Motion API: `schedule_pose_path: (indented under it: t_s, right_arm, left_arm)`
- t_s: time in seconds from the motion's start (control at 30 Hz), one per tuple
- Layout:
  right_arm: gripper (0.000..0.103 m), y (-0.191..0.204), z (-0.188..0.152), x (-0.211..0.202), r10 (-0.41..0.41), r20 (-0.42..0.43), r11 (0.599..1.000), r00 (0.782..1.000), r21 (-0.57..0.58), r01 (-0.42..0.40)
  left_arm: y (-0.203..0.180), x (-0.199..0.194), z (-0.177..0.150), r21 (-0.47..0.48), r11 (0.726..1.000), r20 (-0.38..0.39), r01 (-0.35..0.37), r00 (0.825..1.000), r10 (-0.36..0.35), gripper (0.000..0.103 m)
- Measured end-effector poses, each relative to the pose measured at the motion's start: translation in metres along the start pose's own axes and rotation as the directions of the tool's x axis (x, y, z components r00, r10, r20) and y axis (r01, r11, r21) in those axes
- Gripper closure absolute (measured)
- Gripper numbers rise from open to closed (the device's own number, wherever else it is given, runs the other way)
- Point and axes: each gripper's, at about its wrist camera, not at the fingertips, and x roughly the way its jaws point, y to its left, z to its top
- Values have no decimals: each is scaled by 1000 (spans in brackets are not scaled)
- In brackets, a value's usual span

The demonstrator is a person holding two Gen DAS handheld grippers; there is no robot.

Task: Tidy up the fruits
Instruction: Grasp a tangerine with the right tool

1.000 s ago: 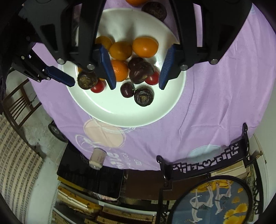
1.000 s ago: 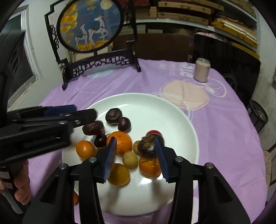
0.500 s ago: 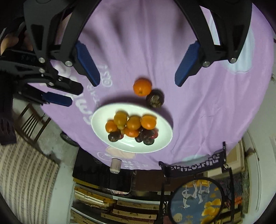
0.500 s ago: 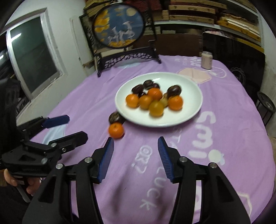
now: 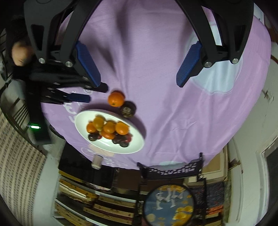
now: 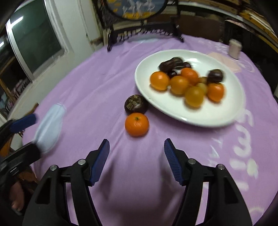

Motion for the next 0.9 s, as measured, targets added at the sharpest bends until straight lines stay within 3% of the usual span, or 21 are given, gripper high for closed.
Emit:
schedule_pose_path:
  t_s: [0.13, 0.2, 0.33, 0.43, 0.6, 0.9]
  right_arm:
    - [40, 9, 19, 32, -76, -24, 997, 997, -31, 75]
    - [65, 11, 22, 45, -92, -45, 995, 995, -48, 89]
    - [66, 11, 12, 28, -101, -22, 993, 995, -71, 99]
    - [66, 2, -4, -19, -62, 56, 997, 996, -38, 64]
    - [66, -22, -36, -76, -99, 141, 995, 985, 28, 96]
    - [65, -84, -76, -106, -148, 139, 967, 979, 229, 114]
  left_arm:
    - [15, -7, -2, -37, 999, 12, -17, 1000, 18, 13]
    - [20, -8, -2, -49, 999, 11, -22, 1000, 23, 13]
    - [18, -3, 1, -46, 999, -3, -17, 1000, 17, 12]
    - [8, 10, 6, -18, 1000, -34, 6, 999, -7, 12]
    - [-18, 48, 24, 54, 998, -89, 11, 996, -6, 12]
    - [-54, 148, 51, 146, 987, -184, -68, 978, 95, 14]
